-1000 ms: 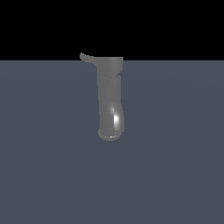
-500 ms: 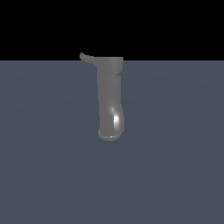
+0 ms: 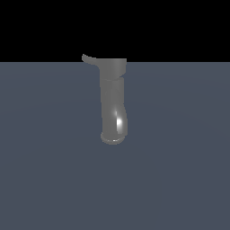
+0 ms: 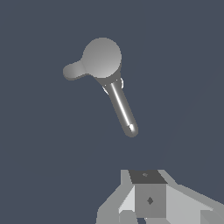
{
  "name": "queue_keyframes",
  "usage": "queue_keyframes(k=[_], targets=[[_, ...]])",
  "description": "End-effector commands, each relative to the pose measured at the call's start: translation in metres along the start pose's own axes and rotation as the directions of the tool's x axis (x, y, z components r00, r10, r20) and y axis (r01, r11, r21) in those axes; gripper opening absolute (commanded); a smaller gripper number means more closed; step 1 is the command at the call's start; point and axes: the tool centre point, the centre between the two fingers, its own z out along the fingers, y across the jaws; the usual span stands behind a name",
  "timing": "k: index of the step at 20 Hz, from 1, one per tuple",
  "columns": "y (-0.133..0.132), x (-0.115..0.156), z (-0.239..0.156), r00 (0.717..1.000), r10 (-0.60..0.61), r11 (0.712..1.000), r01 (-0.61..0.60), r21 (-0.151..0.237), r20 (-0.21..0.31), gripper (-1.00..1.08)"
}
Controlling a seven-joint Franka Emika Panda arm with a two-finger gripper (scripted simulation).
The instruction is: Turn on the faucet by rotating a designated handle.
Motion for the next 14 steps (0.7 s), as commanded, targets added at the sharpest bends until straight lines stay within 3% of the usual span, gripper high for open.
queue_keyframes(k=[1,7,14], targets=[[-0.006,0.011,0.005,0.998,0.058,0.998,-0.058,0.004,0.004,-1.0],[-0.02,0.037,0.018,0.981,0.196,0.981,-0.196,0.008,0.012,-1.0],[-0.036,0.065,0.037,0.935,0.354,0.935,-0.354,0.004,0.017,-1.0]])
